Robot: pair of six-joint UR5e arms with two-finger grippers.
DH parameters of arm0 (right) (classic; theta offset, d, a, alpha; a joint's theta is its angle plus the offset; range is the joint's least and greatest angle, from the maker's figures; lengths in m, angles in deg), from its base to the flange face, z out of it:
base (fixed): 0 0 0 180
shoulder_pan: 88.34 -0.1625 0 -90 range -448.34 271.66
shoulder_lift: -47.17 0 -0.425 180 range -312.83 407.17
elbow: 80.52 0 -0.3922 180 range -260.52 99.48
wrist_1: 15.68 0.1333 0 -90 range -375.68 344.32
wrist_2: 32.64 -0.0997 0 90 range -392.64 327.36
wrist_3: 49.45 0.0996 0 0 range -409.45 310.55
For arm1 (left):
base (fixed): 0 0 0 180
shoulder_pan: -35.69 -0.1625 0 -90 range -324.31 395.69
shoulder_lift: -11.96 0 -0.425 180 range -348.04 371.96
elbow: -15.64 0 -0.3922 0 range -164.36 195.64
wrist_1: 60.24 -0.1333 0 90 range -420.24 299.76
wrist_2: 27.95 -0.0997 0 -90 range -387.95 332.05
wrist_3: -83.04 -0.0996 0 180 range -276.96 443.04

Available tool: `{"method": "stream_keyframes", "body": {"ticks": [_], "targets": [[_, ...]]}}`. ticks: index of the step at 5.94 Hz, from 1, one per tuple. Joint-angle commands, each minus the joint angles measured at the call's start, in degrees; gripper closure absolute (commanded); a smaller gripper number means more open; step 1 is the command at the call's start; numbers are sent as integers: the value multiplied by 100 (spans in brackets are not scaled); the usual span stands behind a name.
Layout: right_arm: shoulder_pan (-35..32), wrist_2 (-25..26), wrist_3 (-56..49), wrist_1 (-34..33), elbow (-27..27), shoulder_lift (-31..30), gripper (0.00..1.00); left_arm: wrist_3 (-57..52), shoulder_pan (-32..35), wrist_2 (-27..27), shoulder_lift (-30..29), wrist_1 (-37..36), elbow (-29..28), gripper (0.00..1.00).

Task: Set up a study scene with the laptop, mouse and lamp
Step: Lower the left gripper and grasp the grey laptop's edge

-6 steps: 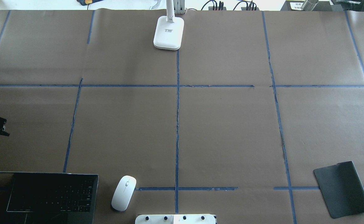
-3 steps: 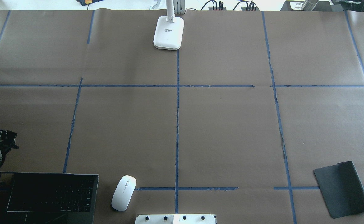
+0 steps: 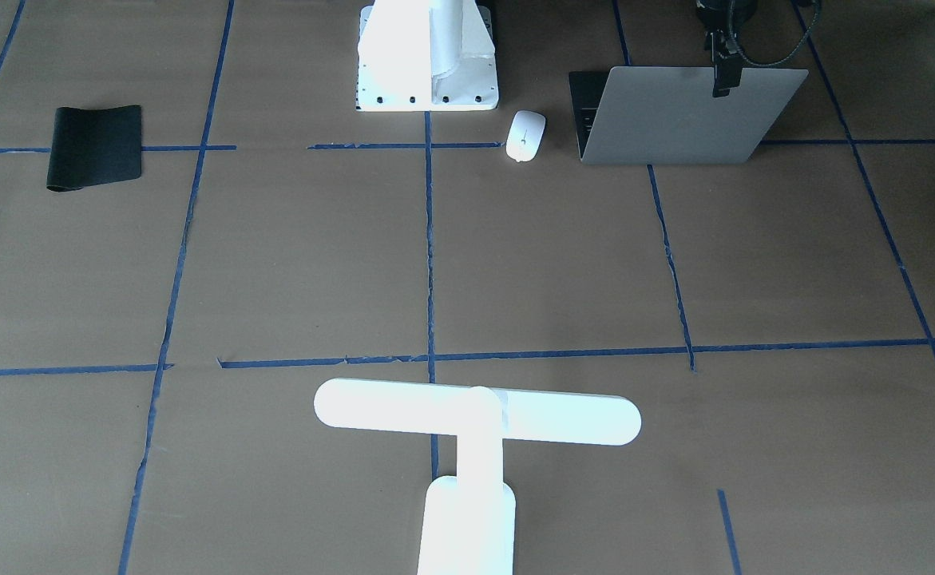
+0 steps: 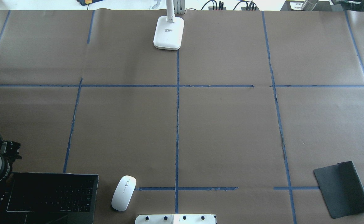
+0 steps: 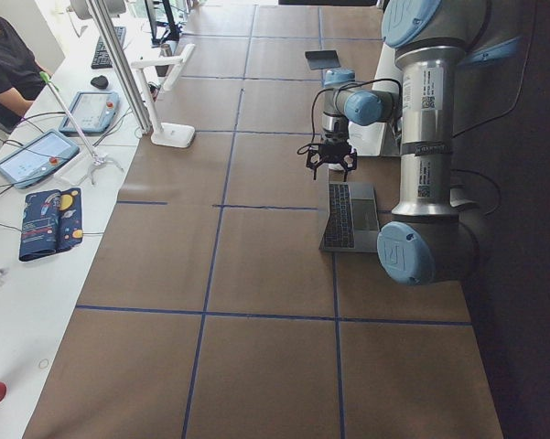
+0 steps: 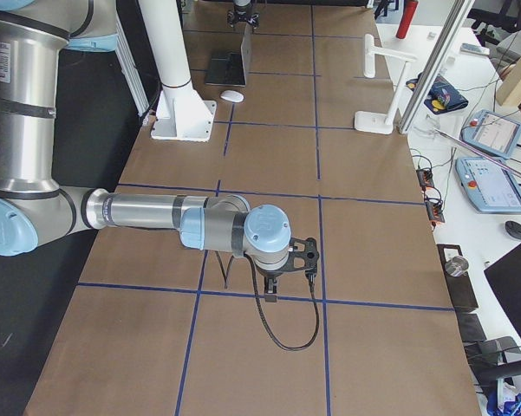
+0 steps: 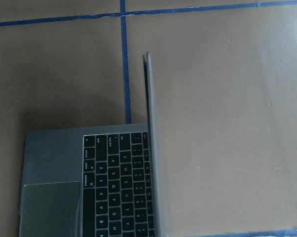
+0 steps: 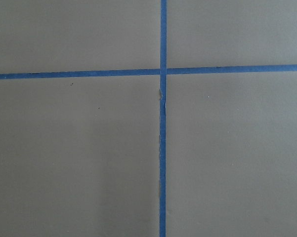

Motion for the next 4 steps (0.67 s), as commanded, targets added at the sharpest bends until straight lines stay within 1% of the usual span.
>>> {"method": "stream_keyframes", "body": {"ticks": [1, 3, 4], "targets": [[-5, 6, 0, 0, 0, 28, 0, 251, -172, -41, -25, -18, -18, 3], [-5, 6, 0, 0, 0, 37, 0, 428, -181, -50, -25, -18, -27, 27], [-22, -2, 9, 0, -9, 37, 0, 480, -198, -50, -51, -18, -36, 55]]}}
